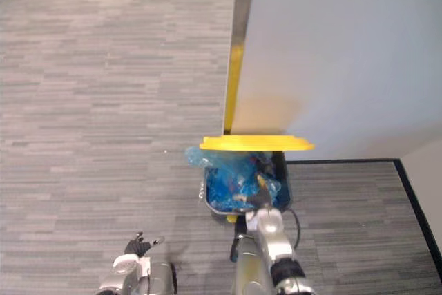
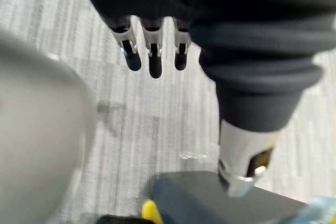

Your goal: Gather rubbish on tea table into small bin, then transfer packed bag to large trash can.

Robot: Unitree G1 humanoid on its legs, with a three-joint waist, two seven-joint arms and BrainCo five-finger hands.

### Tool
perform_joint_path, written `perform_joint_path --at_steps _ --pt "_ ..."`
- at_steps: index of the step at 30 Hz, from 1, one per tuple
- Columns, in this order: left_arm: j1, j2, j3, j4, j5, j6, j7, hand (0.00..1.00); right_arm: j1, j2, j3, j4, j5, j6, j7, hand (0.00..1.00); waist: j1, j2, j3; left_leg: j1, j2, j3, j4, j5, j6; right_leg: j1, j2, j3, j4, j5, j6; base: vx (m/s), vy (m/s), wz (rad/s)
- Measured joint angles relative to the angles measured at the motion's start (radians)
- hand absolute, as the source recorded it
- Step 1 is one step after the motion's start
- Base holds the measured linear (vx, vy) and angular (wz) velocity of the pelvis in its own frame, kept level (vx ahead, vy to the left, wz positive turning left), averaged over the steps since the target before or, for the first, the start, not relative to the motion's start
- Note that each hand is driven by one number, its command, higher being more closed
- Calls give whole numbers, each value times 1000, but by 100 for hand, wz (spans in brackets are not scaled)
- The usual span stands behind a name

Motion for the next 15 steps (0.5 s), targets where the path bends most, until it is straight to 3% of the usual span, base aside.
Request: perform_joint_path --at_steps 1,2,4,5,7,8,9,11,15 --pt "4 -7 9 4 2 1 1 0 19 20 -32 61 -1 -2 0 0 -6 -11 -3 13 0 0 -15 12 -2 -57 -7 15 253 -43 -59 -69 -44 -9" --pt "5 -6 35 -1 7 1 -2 0 32 45 -97 101 0 -11 4 0 -11 -35 -20 27 -3 0 -28 21 -5 -69 -16 39 481 -92 -73 -49 -38 -1" --pt "14 -3 46 5 19 6 -5 0 33 51 -156 201 -13 -11 2 0 -14 -67 -42 42 -7 -6 -27 23 -13 16 -16 56 618 -135 -70 -24 -143 5" --pt "4 -11 54 4 21 7 -10 0 29 51 -189 248 -16 -11 2 0 -13 -74 -50 36 -7 -4 -21 21 -19 48 -7 59 572 -189 -63 -24 -182 -19" --pt "-6 -53 103 22 21 17 -17 0 25 44 -238 263 -24 -6 -5 0 -1 -22 -86 5 32 8 -47 32 -12 78 70 48 398 -190 -61 -25 -96 -60" --pt "-7 -85 120 25 21 24 -18 0 25 39 -272 272 -37 8 -16 0 18 -4 -107 7 47 38 -107 65 26 105 99 60 286 -219 -99 -43 -150 -76" --pt "-10 -84 119 32 21 28 -19 0 23 48 -304 291 -34 20 -23 0 12 -29 -113 15 17 79 -133 99 -19 121 68 57 248 -296 -159 -56 -184 -70" --pt "-4 -77 114 61 20 32 -19 0 15 48 -348 305 -23 32 -24 0 1 0 -120 31 28 78 -166 112 -4 137 98 64 205 -261 -167 -74 -122 -29" --pt "16 -82 142 58 1 29 -15 0 24 36 -391 331 5 48 -34 0 0 19 -144 57 37 62 -208 133 28 189 118 50 120 -229 -153 -61 -11 5"
